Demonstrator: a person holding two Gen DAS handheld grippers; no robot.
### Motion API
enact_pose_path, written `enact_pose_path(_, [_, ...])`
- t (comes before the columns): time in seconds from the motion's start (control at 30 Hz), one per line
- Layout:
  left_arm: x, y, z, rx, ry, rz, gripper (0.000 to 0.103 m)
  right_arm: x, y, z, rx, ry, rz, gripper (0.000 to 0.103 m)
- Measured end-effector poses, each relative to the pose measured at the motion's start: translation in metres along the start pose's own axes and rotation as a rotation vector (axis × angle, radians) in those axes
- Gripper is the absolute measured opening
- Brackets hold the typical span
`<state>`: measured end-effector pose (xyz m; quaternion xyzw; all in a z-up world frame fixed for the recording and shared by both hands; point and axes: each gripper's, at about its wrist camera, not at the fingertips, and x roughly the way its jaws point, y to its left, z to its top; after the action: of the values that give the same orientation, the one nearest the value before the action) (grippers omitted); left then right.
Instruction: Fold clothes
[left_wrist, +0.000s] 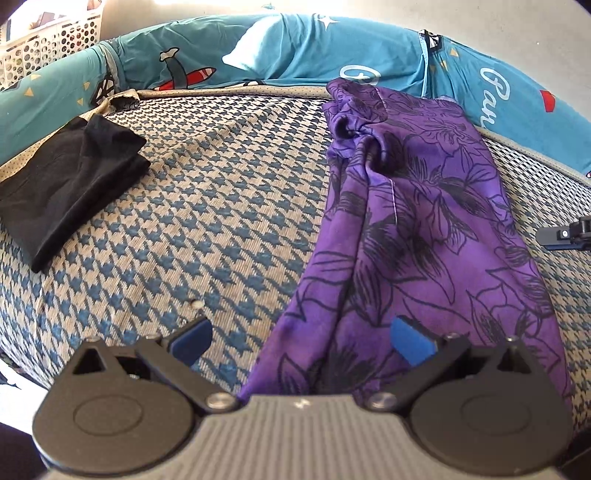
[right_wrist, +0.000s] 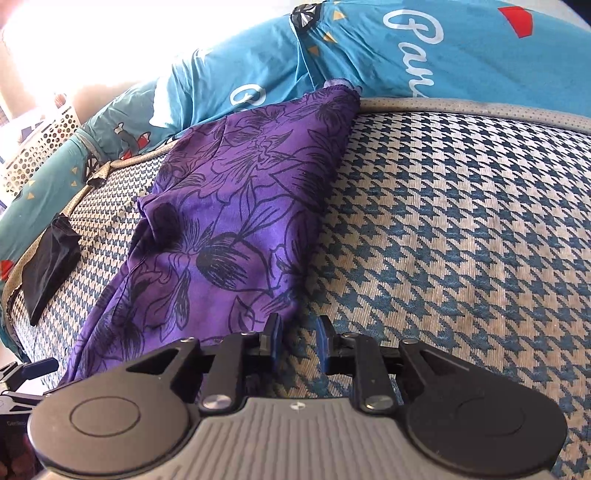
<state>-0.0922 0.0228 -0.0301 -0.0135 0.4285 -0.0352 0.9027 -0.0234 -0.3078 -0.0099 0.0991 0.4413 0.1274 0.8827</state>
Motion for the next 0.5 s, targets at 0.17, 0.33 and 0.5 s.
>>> enact_pose_path(0.17, [-0.002, -0.002, -0.005, 0.004, 0.008, 0.003, 0.103, -0.013, -0.001, -0.009, -0.016, -0.002, 0.004, 0.021])
enact_pose_path(0.33, [-0.003, -0.002, -0.01, 0.008, 0.016, 0.006, 0.103, -0.021, -0.001, -0.021, -0.027, 0.014, -0.005, 0.022])
enact_pose_path(0.5, [-0.003, -0.003, -0.015, 0.012, 0.024, 0.009, 0.103, -0.028, 0.003, -0.035, -0.043, 0.025, 0.004, 0.027])
